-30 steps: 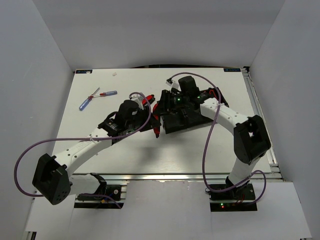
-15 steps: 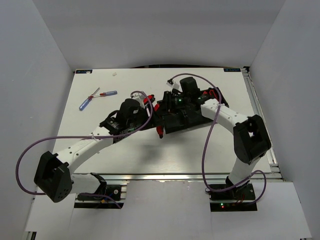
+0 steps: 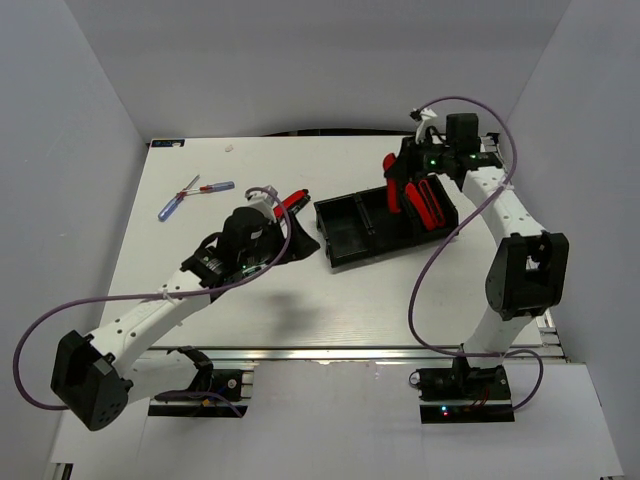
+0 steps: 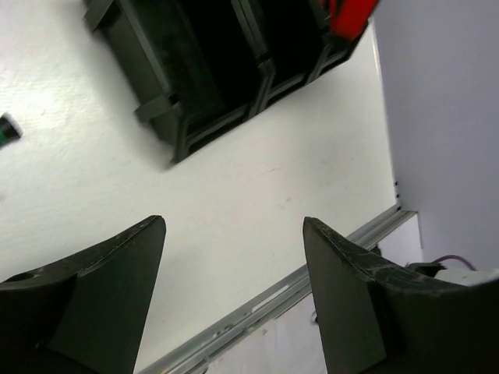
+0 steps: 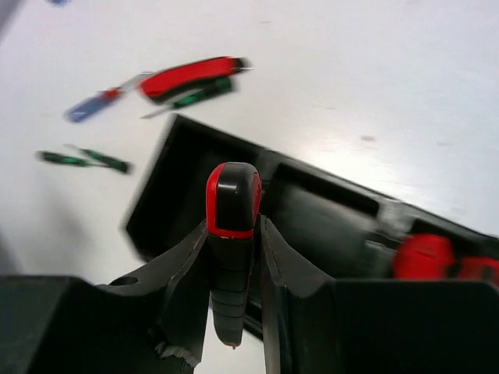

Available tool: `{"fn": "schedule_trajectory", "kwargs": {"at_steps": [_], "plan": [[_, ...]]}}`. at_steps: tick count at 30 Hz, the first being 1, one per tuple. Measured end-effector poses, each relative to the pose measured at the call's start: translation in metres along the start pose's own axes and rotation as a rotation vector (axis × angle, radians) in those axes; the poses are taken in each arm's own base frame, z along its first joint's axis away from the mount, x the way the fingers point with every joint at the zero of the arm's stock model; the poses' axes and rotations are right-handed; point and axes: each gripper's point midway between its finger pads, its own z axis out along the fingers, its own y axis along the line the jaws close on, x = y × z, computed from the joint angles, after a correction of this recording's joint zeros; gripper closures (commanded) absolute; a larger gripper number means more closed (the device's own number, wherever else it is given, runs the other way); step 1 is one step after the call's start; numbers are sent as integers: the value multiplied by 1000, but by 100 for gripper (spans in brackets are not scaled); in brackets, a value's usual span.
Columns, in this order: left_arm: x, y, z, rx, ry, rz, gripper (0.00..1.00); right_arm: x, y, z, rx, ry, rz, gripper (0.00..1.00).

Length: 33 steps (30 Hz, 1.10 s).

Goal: Sort the tools into containers

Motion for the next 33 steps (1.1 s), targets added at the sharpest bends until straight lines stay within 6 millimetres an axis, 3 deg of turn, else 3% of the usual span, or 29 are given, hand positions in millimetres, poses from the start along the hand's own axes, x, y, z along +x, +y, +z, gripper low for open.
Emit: {"fn": "schedule_trajectory", "kwargs": {"at_steps": [3, 7, 13, 17, 19, 20, 23, 29, 33], "plan": [[12, 15, -6, -34, 14, -4, 16, -8, -33, -19, 113, -4, -85, 99], [16, 24, -10, -60, 14, -9, 16, -3, -70, -39, 232, 27, -137, 97], [12, 27, -11, -73, -2, -8, 16, 15, -113, -48, 317, 95, -179, 90], [11, 29, -13, -79, -15, -11, 16, 32, -124, -41, 312, 144, -184, 83], [13, 31, -14, -85, -16, -15, 16, 38, -128, -38, 304, 160, -185, 75], [13, 32, -14, -88, -15, -17, 16, 40, -129, -36, 299, 165, -184, 62], [14, 33, -15, -95, -12, -25, 16, 47, -131, -31, 285, 177, -180, 39], [15, 44, -15, -144, -12, -32, 17, 48, -132, -31, 274, 177, -188, 28], [9, 50, -6, -186, 11, -14, 16, 46, -132, -41, 254, 168, -199, 19]]}}
